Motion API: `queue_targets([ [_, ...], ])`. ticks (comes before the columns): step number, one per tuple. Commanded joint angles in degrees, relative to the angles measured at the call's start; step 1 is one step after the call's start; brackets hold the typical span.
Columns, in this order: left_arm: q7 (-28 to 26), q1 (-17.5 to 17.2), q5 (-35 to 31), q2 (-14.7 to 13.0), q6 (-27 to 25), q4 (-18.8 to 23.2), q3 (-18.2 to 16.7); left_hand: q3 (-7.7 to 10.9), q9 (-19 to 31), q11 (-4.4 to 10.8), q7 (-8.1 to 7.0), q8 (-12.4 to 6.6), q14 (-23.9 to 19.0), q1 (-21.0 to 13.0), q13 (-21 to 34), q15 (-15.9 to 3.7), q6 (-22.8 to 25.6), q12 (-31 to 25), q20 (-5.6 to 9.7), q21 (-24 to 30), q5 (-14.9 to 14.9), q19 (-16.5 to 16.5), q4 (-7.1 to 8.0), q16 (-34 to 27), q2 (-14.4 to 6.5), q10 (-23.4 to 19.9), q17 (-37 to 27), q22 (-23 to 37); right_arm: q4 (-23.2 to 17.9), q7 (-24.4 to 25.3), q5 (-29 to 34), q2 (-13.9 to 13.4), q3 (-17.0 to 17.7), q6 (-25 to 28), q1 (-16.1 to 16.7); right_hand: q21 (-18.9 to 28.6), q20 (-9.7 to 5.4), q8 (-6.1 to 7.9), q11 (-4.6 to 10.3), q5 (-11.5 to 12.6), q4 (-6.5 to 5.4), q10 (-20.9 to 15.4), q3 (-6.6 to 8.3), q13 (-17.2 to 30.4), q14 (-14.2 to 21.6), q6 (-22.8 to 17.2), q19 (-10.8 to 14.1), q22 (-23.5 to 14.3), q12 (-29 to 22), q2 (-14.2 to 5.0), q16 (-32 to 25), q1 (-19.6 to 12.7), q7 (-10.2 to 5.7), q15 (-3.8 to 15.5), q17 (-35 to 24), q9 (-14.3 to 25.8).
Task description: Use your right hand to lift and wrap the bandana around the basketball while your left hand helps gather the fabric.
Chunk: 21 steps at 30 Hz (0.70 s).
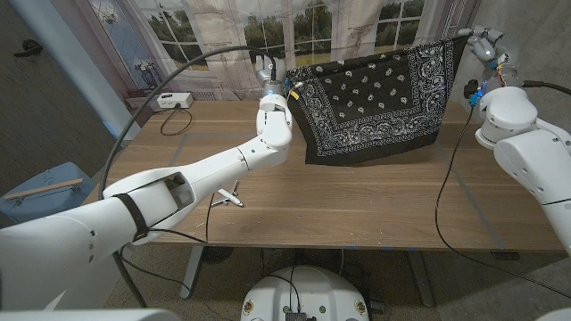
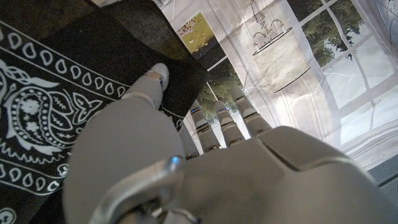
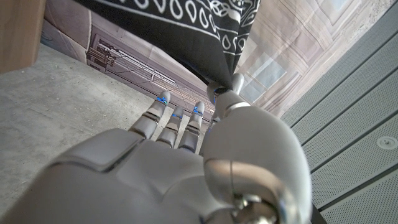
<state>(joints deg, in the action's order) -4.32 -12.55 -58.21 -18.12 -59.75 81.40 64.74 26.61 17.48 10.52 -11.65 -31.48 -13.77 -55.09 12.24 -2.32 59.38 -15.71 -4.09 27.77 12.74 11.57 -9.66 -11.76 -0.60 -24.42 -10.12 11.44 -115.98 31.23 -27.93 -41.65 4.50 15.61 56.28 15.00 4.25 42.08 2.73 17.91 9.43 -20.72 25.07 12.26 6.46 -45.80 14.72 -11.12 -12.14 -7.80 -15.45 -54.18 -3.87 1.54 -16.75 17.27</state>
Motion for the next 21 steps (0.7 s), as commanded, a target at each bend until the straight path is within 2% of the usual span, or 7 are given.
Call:
queue_targets([
  [1,2.33,2.82,0.28,2.54,-2.03,-6.02,4.03,-0.64,-1.24,-0.60,3.24,1.95,-0.74,-0.05,0.02,-4.09,1.08,-0.09,0.00,0.45,-1.20,0.49,0.23,-0.40,0.21,-0.20,-0.27,0.00,1.22,2.28,2.48,-2.12,-4.23,6.50,-3.15,0.47,0.15,-0.51,-0.11,-0.83,-0.27,-0.77,0.53,0.12,0.63,-3.91,0.60,-0.13,-0.23,-0.02,-0.21,-0.47,3.81,-0.13,-0.16,-0.33],
  [4,3.93,3.55,0.48,2.25,-2.41,-6.00,5.01,-1.58,-3.73,-1.69,2.33,7.25,-0.25,-0.36,-0.22,-3.54,-5.85,1.66,-0.44,0.27,-2.52,0.00,0.49,0.08,-0.59,2.76,-0.36,-0.09,0.98,4.22,3.40,-2.25,-5.54,9.83,-4.39,0.60,0.01,-1.88,-0.28,-2.05,-0.39,-0.86,0.61,0.13,0.94,-1.98,0.85,-0.15,-0.19,-0.81,-0.52,-0.87,3.33,-0.18,-0.27,-1.20],
  [9,6.23,4.54,0.30,1.72,-2.95,-5.68,6.74,-2.62,-5.17,-1.83,0.06,11.77,0.94,-0.07,-0.35,-2.53,-12.33,2.94,-0.89,0.05,-2.78,-0.44,0.77,0.55,-0.96,5.43,-0.41,-0.14,1.18,7.95,5.26,-1.90,-7.90,15.73,-6.71,0.96,-0.36,-3.23,-0.24,-3.28,-0.60,-1.13,0.63,0.15,1.57,-0.66,1.66,-0.17,-0.29,-1.50,-0.94,-1.09,3.61,0.10,-0.36,-2.12],
  [12,7.50,5.03,0.39,1.35,-2.90,-5.14,7.35,-4.95,-6.20,-2.02,-0.69,18.04,1.94,2.34,-0.38,-1.75,-22.29,3.58,-1.31,-0.49,-2.57,-1.25,1.42,0.69,0.22,7.42,-0.48,-0.24,1.71,8.80,5.71,-2.06,-9.11,19.68,-8.32,1.02,-0.44,-3.63,-0.45,-3.70,-0.63,-1.25,0.61,0.16,1.88,-0.39,1.79,-0.17,-0.35,-1.64,-1.12,-1.17,3.62,0.22,-0.39,-2.44],
  [16,7.74,5.39,-0.27,1.30,-3.34,-4.98,8.16,-5.95,-6.38,-2.08,-0.70,20.93,2.84,3.16,-0.38,-1.24,-27.86,3.94,-1.35,-0.78,-2.28,-1.50,1.50,0.87,0.50,9.19,-0.42,-0.27,2.33,8.94,5.77,-2.69,-10.78,26.04,-10.84,1.08,-0.49,-4.80,-0.61,-4.49,-0.66,-0.55,0.55,0.18,1.81,1.13,1.87,-0.17,-0.10,-1.80,-1.18,-1.33,3.12,0.17,-0.43,-3.03],
  [17,7.69,5.41,-0.39,1.21,-3.36,-4.78,8.24,-5.98,-6.38,-2.08,-0.74,20.98,2.89,3.21,-0.37,-1.23,-28.02,3.96,-1.37,-0.79,-2.27,-1.51,1.53,0.88,0.48,9.27,-0.43,-0.27,2.25,8.21,5.14,-3.16,-11.04,28.48,-11.59,1.09,-0.44,-5.75,-0.88,-5.05,-0.68,0.10,0.49,0.19,1.58,2.41,1.83,-0.18,0.11,-1.86,-1.15,-1.44,3.36,-0.08,-0.45,-3.48],
  [21,6.94,5.12,-0.58,0.84,-3.21,-3.77,8.05,-6.30,-6.40,-2.30,-0.83,21.44,3.19,3.70,-0.36,-1.00,-29.77,4.03,-1.51,-0.94,-2.22,-1.76,1.74,0.90,0.41,9.81,-0.46,-0.27,2.49,3.28,1.44,-5.36,-11.54,36.00,-14.52,0.75,-0.20,-16.26,-3.66,-7.76,-1.91,5.76,-1.09,0.14,-0.66,16.07,0.31,-0.27,0.92,-1.84,-0.64,0.23,3.90,-2.13,-0.90,-6.73],
])
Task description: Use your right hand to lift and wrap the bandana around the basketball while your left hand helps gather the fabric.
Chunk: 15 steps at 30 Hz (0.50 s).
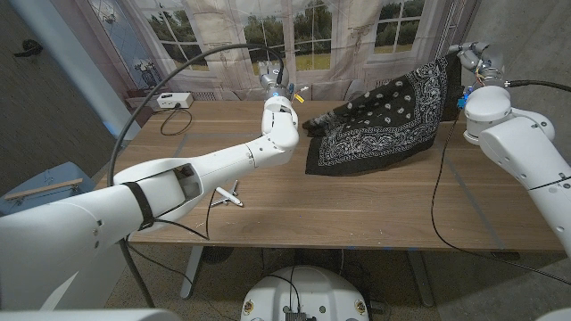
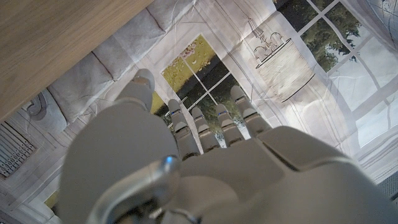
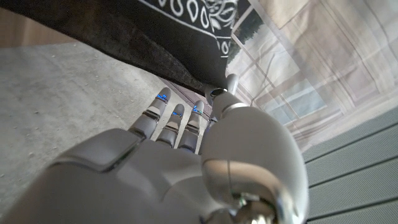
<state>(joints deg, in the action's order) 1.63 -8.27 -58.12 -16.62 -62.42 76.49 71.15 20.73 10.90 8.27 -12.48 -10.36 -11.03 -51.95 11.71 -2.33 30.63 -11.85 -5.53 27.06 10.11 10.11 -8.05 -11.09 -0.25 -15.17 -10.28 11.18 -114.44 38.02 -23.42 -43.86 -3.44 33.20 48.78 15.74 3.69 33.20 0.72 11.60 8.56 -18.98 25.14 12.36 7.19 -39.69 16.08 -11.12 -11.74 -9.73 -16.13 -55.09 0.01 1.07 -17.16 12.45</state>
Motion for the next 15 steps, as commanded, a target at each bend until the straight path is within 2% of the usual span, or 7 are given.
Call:
queue_targets([
  [1,0.78,0.74,-0.78,-0.73,-0.53,1.35,1.61,-0.45,0.17,-0.01,-0.02,0.34,0.48,0.67,0.17,-0.96,-1.14,0.16,-0.03,-0.24,0.41,-0.29,0.19,0.22,0.02,0.58,-0.31,-0.01,1.20,-4.73,-3.81,-3.64,-3.66,19.00,-7.46,0.08,0.39,-9.75,-2.27,-1.59,-1.46,5.79,-1.75,0.00,-2.16,13.13,-1.07,-0.31,0.75,0.24,0.27,1.99,0.36,-2.32,-0.67,-2.12],
  [3,0.64,0.65,-0.96,-0.82,-0.50,1.63,1.61,-0.51,0.18,-0.16,-0.06,0.33,0.51,0.84,0.17,-0.97,-1.26,0.17,-0.05,-0.25,0.41,-0.32,0.29,0.21,-0.04,0.67,-0.33,-0.01,1.39,-6.01,-4.42,-4.42,-4.07,19.57,-7.93,-0.22,0.72,-13.99,-3.63,-1.57,-2.25,8.52,-2.75,-0.05,-3.10,18.68,-2.23,-0.36,0.80,0.09,0.41,3.52,0.42,-2.64,-1.11,-2.24],
  [4,0.51,0.55,-1.01,-0.87,-0.47,1.83,1.55,-0.54,0.18,-0.11,-0.08,0.31,0.53,0.92,0.17,-0.97,-1.28,0.16,-0.04,-0.26,0.41,-0.31,0.33,0.21,-0.07,0.67,-0.34,-0.01,1.44,-6.25,-4.47,-4.62,-4.21,19.34,-7.93,-0.32,0.79,-15.78,-3.60,-1.55,-2.46,9.85,-3.18,-0.08,-3.50,21.09,-2.67,-0.39,0.87,0.19,0.50,4.12,0.03,-2.91,-1.26,-2.24],
  [8,0.38,0.37,-1.38,-0.85,-0.44,2.12,1.53,-0.65,0.19,-0.10,-0.12,0.22,0.56,1.18,0.18,-0.96,-1.28,0.12,-0.07,-0.32,0.41,-0.44,0.46,0.19,-0.13,0.68,-0.37,-0.01,1.00,-6.25,-4.22,-5.23,-4.99,19.22,-8.07,-0.57,1.11,-21.69,-4.16,-1.40,-3.04,14.18,-4.57,-0.23,-4.58,30.30,-3.81,-0.39,1.06,0.47,0.73,6.08,0.25,-3.46,-1.71,-2.15],
  [11,0.02,0.14,-1.77,-0.73,-0.70,2.13,1.47,-0.72,0.20,-0.08,-0.14,0.13,0.59,1.35,0.18,-0.96,-1.19,0.10,-0.11,-0.34,0.40,-0.46,0.54,0.18,-0.15,0.68,-0.37,-0.01,0.28,-7.28,-4.46,-6.09,-4.69,17.68,-7.23,-0.82,1.40,-22.52,-4.34,-1.52,-3.41,15.54,-5.36,-0.27,-5.44,32.18,-4.52,-0.37,1.15,1.01,1.08,7.22,0.40,-3.73,-1.77,-2.07],
  [12,-0.06,0.02,-1.81,-0.77,-0.74,2.26,1.37,-0.75,0.20,-0.07,-0.14,0.09,0.61,1.43,0.18,-0.96,-1.14,0.11,-0.13,-0.34,0.40,-0.45,0.58,0.18,-0.16,0.75,-0.38,-0.01,-0.09,-7.41,-4.47,-6.30,-4.52,17.10,-6.83,-0.99,1.51,-22.76,-4.84,-1.63,-3.88,16.37,-6.11,-0.29,-6.12,33.09,-5.03,-0.37,1.12,1.43,1.36,8.42,-0.17,-4.07,-1.83,-2.02],
  [15,-1.21,-0.73,-1.68,-0.88,-0.84,2.74,0.63,-0.83,0.21,-0.03,-0.15,0.00,0.58,1.60,0.18,-0.95,-1.03,0.07,-0.18,-0.35,0.40,-0.43,0.65,0.16,-0.18,0.73,-0.39,-0.01,-2.03,-6.93,-2.83,-7.76,-5.17,15.42,-5.55,-1.21,1.70,-21.50,-5.21,-1.79,-4.74,17.04,-7.60,-0.29,-6.88,29.88,-5.70,-0.37,0.75,2.22,1.72,10.79,-1.30,-4.27,-1.88,-1.81],
])
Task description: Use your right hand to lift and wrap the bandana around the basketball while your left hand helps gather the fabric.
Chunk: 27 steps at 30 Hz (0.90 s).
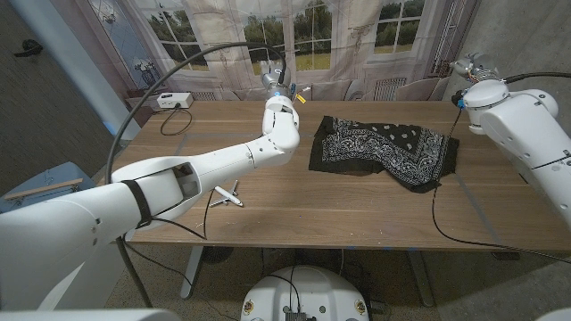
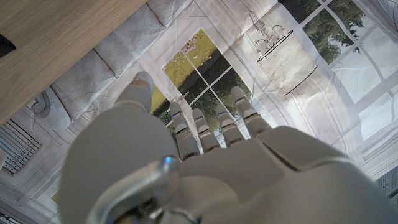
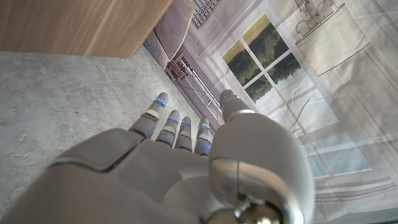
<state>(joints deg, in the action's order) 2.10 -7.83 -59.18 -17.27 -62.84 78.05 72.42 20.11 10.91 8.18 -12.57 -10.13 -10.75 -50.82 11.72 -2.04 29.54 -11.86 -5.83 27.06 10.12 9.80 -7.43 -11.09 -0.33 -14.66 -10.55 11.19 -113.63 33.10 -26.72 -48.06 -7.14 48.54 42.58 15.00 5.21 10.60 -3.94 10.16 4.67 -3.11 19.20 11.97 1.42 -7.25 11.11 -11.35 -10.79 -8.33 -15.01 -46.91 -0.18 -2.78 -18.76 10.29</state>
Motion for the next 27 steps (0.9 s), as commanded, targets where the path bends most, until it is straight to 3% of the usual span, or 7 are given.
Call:
queue_targets([
  [1,-1.73,-1.21,-0.63,-0.21,-0.39,1.17,-0.69,-0.25,0.20,0.08,-0.06,-0.26,0.37,0.55,0.17,-1.27,0.10,0.07,0.13,-0.35,0.40,-0.12,0.06,0.18,-0.10,0.22,-0.12,-0.01,-2.84,-2.01,0.55,-3.59,-1.48,-0.05,0.69,-0.45,0.35,1.15,-0.68,-0.35,-0.94,1.22,-1.86,0.09,-1.20,-2.77,-0.72,-0.15,-0.24,0.98,0.65,2.91,-1.01,-0.55,-0.27,0.37],
  [5,-6.10,-3.65,1.06,-0.65,0.55,2.96,-3.56,-0.45,0.21,0.08,0.04,-0.17,0.45,1.17,0.19,-1.30,-0.38,0.05,0.14,-0.39,0.40,-0.15,0.38,0.15,-0.28,0.37,-0.18,-0.01,-5.04,-0.01,5.59,-5.62,-3.06,-5.33,3.60,-0.20,0.79,1.36,-1.01,-0.30,-1.40,0.60,-3.23,0.09,-1.03,-3.89,-0.08,-0.13,-0.71,2.34,0.68,4.73,-1.01,-0.63,-0.21,0.46],
  [7,-9.22,-5.53,2.88,-1.22,1.88,4.84,-6.01,-0.95,0.20,-0.16,0.30,0.39,0.44,2.68,0.21,-1.21,-2.82,0.02,0.15,-0.45,0.33,-0.13,1.11,0.00,-0.68,0.74,-0.31,0.01,-5.77,0.03,8.52,-7.32,-4.13,-8.10,4.93,0.46,0.35,1.78,-0.90,-0.02,-1.82,-1.15,-4.49,0.07,0.42,-5.81,1.67,-0.10,-1.49,3.26,0.24,6.48,-1.43,-0.18,-0.11,0.57],
  [11,-15.95,-11.58,12.02,-3.34,9.05,12.18,-15.46,-2.50,0.19,-0.48,0.38,0.53,0.22,7.42,0.27,-0.79,-8.12,-0.10,-0.44,-0.70,0.10,-0.35,3.25,-0.28,-1.36,1.47,-0.57,0.08,-6.31,-1.85,13.97,-10.93,-6.06,-13.83,6.90,1.25,-0.35,2.14,-0.53,0.41,-1.56,-4.41,-5.52,0.04,3.43,-8.08,3.96,0.00,-2.57,4.06,-0.63,7.50,-2.28,0.68,0.29,0.67],
  [16,-20.23,-19.79,28.88,-5.69,23.29,20.21,-28.95,-4.43,0.08,-3.54,1.09,-0.17,1.34,14.36,0.44,3.24,-12.15,-0.40,-2.86,-2.76,-0.11,-5.19,6.21,-0.16,-2.54,2.45,-0.90,0.38,-5.94,-4.92,18.29,-13.07,-7.27,-19.72,8.32,1.69,0.61,2.37,0.36,0.60,-1.47,-6.57,-6.41,0.01,6.52,-9.85,5.37,0.08,-3.11,4.74,-1.53,8.57,-3.30,0.93,0.69,0.75],
  [22,-19.69,-26.55,46.84,-7.30,37.70,24.01,-39.74,-5.22,-0.05,-6.22,2.57,-0.15,4.10,19.03,0.62,6.08,-14.71,-0.22,-4.47,-4.76,0.12,-10.30,8.36,0.12,-4.30,4.30,-1.21,0.78,-5.01,-6.16,26.00,-12.68,-11.83,-21.88,7.56,1.90,0.84,2.63,0.61,0.73,-1.46,-7.87,-6.95,0.01,8.29,-11.31,6.13,0.11,-3.39,5.12,-2.01,9.31,-4.03,0.98,0.95,0.81],
  [27,-19.20,-28.94,53.63,-9.23,42.02,26.28,-42.81,-6.00,-0.17,-7.87,3.68,-0.01,6.80,22.26,0.73,7.92,-16.85,0.15,-5.78,-6.09,0.00,-13.90,9.69,0.38,-4.82,6.61,-1.35,1.14,-3.00,-7.60,32.55,-10.60,-16.09,-23.98,5.84,1.32,1.97,2.39,1.91,1.02,-1.12,-7.31,-7.00,0.00,6.50,-11.62,4.97,0.16,-2.88,4.80,-1.06,9.33,-5.32,1.11,1.30,0.89],
])
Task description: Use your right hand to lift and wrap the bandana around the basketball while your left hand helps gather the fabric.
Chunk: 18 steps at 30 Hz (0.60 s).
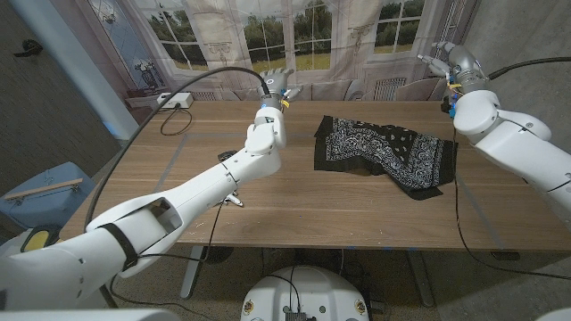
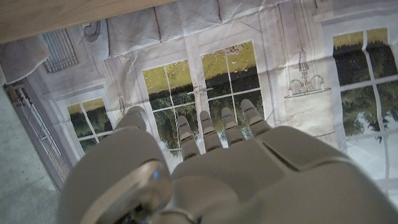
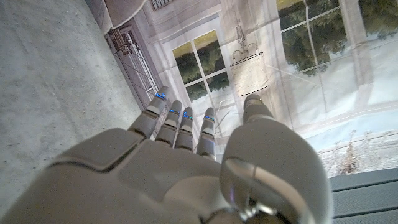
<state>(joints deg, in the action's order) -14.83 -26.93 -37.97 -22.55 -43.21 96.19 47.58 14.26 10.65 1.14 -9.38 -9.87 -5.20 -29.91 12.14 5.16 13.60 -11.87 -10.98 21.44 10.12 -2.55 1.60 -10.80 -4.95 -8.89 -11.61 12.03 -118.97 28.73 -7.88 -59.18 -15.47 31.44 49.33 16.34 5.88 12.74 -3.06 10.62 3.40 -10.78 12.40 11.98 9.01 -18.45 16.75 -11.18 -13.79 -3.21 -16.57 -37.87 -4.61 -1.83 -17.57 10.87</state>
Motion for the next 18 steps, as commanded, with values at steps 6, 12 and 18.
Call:
queue_targets([
  [6,-0.91,-12.78,40.36,-5.81,27.91,10.41,-21.22,-1.06,0.02,-0.99,-0.37,-0.20,2.64,3.54,0.36,1.39,-2.64,0.24,-0.78,-0.77,-0.20,-2.46,1.33,0.08,0.34,2.15,-0.30,0.52,5.99,-5.28,19.44,4.23,-11.87,-9.67,-3.44,-0.82,4.84,-0.17,2.49,0.69,-0.40,1.41,-1.14,0.03,-2.96,-0.58,-2.11,0.03,0.84,-0.08,1.50,2.25,-2.77,0.26,0.39,0.40],
  [12,2.03,-14.94,48.37,-7.67,32.12,11.43,-23.98,-3.06,-0.04,-1.37,-1.81,-0.03,4.86,7.28,0.37,2.57,-5.68,0.53,-1.21,-1.72,0.06,-4.76,2.38,0.13,2.06,4.88,-0.20,0.68,9.11,-7.09,23.09,7.82,-14.28,-10.84,-5.49,-1.88,6.48,-0.62,3.42,0.97,-1.63,2.08,-3.64,0.16,-4.15,-0.54,-3.90,0.04,1.29,2.12,2.19,6.33,-4.82,-0.41,0.66,0.58],
  [18,6.77,-16.80,57.40,-9.80,36.57,11.29,-26.87,-6.82,-0.09,-2.08,-1.53,-0.31,8.58,13.01,0.14,3.86,-8.97,0.53,-1.32,-2.99,0.90,-7.46,4.10,0.38,5.49,7.71,0.14,0.75,11.01,-8.34,25.87,10.52,-16.06,-12.06,-6.66,-2.59,6.51,-1.29,3.49,1.27,-2.38,3.08,-5.06,0.24,-5.05,0.91,-5.16,0.04,1.70,3.29,2.62,8.64,-5.78,-0.92,0.79,0.69],
])
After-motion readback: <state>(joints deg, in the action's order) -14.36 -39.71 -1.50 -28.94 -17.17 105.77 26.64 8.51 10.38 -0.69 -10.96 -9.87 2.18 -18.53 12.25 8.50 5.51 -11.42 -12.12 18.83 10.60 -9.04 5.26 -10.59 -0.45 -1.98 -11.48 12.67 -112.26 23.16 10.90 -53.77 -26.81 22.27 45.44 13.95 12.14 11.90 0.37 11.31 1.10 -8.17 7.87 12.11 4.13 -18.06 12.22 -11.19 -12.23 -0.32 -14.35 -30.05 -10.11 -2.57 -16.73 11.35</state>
